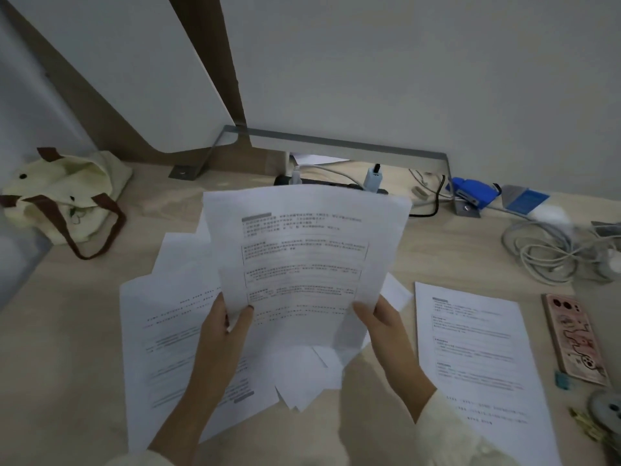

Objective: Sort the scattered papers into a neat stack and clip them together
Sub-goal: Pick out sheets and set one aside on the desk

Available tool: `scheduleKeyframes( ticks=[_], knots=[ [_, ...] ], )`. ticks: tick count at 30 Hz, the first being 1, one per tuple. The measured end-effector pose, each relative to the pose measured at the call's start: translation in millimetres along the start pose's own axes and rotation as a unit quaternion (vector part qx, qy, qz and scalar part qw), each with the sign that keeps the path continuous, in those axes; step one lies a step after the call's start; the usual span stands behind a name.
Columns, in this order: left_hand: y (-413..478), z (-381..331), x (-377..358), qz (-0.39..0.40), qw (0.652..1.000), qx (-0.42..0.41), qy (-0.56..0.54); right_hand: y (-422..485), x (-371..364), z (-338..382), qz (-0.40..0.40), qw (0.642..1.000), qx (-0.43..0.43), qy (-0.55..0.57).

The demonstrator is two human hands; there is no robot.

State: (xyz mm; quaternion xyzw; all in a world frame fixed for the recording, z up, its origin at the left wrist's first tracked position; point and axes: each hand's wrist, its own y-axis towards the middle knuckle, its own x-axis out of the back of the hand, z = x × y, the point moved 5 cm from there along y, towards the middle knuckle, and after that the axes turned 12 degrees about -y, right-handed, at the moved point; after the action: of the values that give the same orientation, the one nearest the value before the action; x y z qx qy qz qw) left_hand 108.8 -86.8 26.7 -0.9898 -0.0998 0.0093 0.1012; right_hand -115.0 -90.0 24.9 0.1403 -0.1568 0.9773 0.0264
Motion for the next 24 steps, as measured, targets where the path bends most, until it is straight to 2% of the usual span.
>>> scheduleKeyframes(
  ticks=[5, 11, 15, 20, 24],
  knots=[
    [-1, -3, -35, 0.056, 0.998, 0.003, 0.039, -6, 50, -16, -0.073, 0.996, -0.034, -0.031],
    [-21, 29, -123, 0.168, 0.981, 0.082, 0.054, -35, 135, -72, -0.147, 0.978, -0.136, -0.058],
    [-42, 56, -183, 0.212, 0.966, 0.118, 0.090, -56, 187, -109, -0.185, 0.964, -0.179, -0.068],
    [-61, 83, -239, 0.224, 0.954, 0.150, 0.131, -68, 234, -148, -0.226, 0.949, -0.198, -0.100],
    [-67, 107, -253, 0.191, 0.946, 0.148, 0.215, -69, 247, -175, -0.241, 0.935, -0.232, -0.115]
  ],
)
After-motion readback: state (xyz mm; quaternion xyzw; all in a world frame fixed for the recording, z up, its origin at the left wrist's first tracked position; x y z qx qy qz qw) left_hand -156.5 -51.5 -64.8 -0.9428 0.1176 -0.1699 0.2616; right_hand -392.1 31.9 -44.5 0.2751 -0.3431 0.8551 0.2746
